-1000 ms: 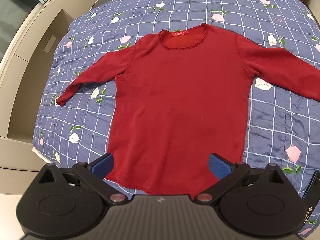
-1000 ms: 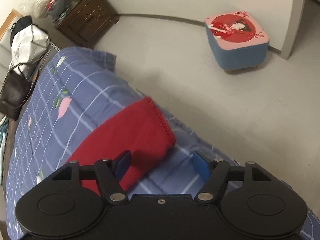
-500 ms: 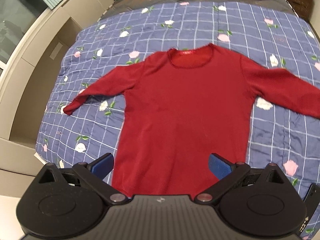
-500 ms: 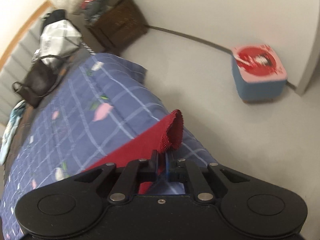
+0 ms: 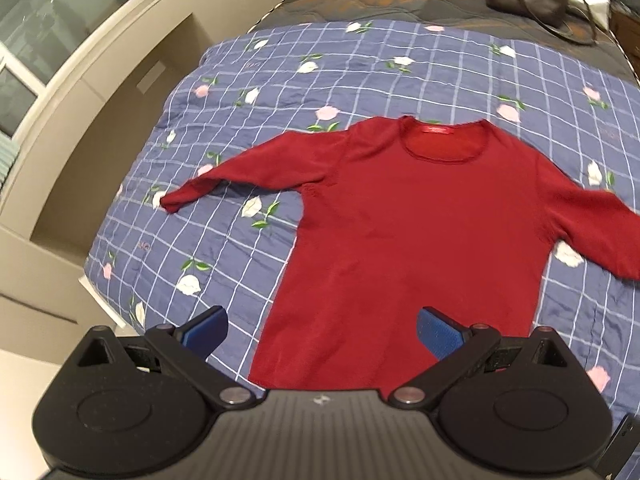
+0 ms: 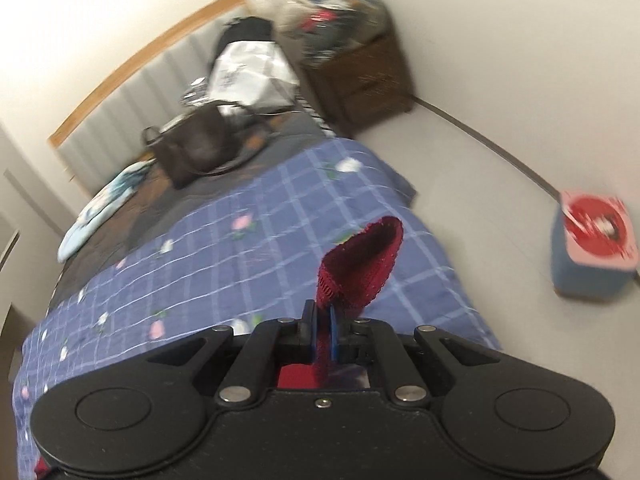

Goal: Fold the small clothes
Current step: 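Close the right gripper on the red shirt's sleeve cuff, then carry the sleeve cuff across the shirt body and release it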

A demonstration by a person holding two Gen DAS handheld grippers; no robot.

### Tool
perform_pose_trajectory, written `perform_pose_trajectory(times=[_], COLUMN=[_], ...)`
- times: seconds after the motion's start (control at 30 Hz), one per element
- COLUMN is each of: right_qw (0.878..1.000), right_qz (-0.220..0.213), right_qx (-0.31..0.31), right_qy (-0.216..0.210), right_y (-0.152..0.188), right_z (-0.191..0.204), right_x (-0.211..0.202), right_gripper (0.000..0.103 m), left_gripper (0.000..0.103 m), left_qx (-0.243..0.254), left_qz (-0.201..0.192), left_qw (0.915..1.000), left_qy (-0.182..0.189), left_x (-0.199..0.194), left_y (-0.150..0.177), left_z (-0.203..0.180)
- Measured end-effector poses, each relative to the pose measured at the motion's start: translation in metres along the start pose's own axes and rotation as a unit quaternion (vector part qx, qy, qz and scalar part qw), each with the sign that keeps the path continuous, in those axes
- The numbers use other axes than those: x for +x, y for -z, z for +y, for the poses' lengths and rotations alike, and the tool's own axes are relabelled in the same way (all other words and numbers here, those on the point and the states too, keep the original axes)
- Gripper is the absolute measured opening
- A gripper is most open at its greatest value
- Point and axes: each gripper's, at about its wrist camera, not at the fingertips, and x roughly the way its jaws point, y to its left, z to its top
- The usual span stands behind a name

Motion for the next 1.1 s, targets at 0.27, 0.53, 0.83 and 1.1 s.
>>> perform_pose_trajectory(times=[0.27, 0.53, 0.83, 1.1], right_qw=[0.993, 0.976, 0.959, 0.944], right_qz=[-0.008, 0.008, 0.055, 0.112], right_qx=[-0.112, -0.213, -0.273, -0.304], right_qy=[-0.026, -0.042, -0.061, -0.065], right_y=[0.012, 0.058, 0.143, 0.228], right_z=[0.120, 0.256, 0.390, 0.449], right_x=[-0.006, 0.009, 0.066, 0.121], right_gripper=[0.006, 0.006, 0.006, 0.006], left_gripper=[0.103, 0.103, 0.103, 0.103], left_qx=[-0.029, -0.034, -0.060, -0.073], left_qz=[0.020, 0.041, 0.066, 0.085], left_qw=[0.9991, 0.9969, 0.9945, 0.9936], left_qy=[0.024, 0.058, 0.054, 0.016], left_x=[0.038, 0.090, 0.148, 0.187], left_y=[-0.011, -0.023, -0.034, -0.035], left_z=[0.050, 0.114, 0.207, 0.275])
